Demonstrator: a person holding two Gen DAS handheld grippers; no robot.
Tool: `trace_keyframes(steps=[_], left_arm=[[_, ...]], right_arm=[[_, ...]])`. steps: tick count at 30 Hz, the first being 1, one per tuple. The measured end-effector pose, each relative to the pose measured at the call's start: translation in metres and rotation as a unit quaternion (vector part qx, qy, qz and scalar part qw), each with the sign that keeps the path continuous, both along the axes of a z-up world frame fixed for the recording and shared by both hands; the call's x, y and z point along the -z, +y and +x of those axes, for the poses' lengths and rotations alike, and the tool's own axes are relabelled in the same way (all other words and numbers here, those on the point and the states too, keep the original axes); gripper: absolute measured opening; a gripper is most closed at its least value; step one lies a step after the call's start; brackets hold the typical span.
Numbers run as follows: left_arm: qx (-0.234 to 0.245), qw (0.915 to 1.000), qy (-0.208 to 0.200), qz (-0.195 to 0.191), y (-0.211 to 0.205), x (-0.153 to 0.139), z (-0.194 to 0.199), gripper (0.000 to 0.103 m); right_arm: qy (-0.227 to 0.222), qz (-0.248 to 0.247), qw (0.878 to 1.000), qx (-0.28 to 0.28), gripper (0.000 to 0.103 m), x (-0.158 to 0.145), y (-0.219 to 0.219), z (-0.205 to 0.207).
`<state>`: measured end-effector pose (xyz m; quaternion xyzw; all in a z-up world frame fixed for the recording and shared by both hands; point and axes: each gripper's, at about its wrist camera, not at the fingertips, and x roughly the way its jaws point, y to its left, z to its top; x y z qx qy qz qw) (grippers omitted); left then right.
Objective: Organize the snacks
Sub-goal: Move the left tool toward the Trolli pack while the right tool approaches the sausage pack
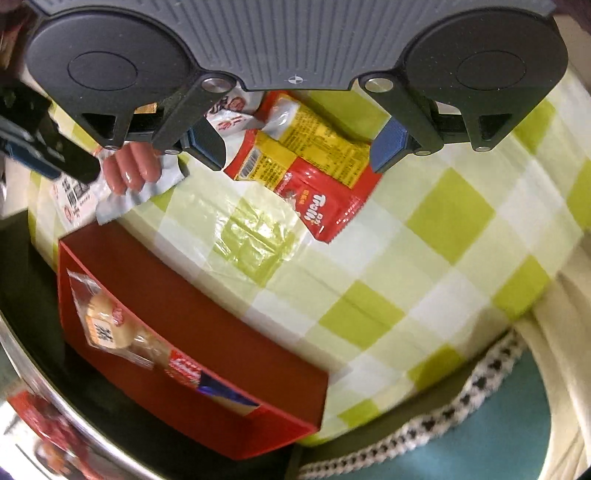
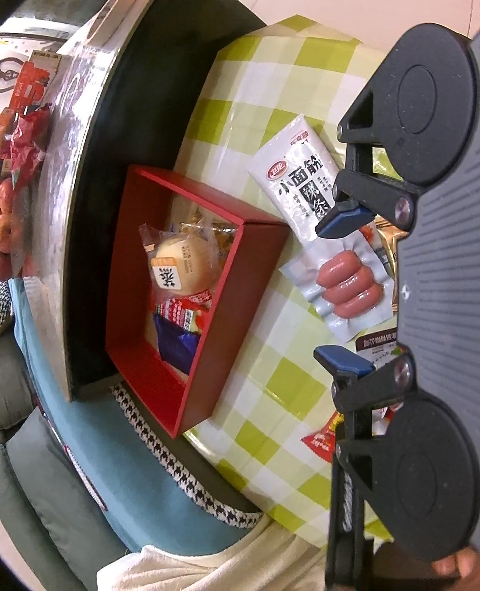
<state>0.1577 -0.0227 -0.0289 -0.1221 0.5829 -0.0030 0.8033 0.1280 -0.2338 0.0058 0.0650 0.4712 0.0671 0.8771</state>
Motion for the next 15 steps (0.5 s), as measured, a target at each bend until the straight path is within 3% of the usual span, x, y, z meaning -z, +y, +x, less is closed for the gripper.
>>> trace_keyframes(steps=[6,12,15], left_arm=[[-0.063,0.9978,0.019,-0.007,-0.003,0.014,0.012,0.088],[-0.083,0.9962,0.016,0.023,-0.010,0.019,0.020,0.085],[-0.083,0.9948,0.014,0.057,-0.005,0.023,0.029,0.077]], right_arm=[[0.007,0.003,1.000,-0.002,0.067,0.003,-0.005,-0.001],[0.015,0.007,1.000,-0.005,0.067,0.005,-0.007,-0.002],[0.017,0.008,1.000,-0.009,0.068,0.006,-0.007,-0.003]])
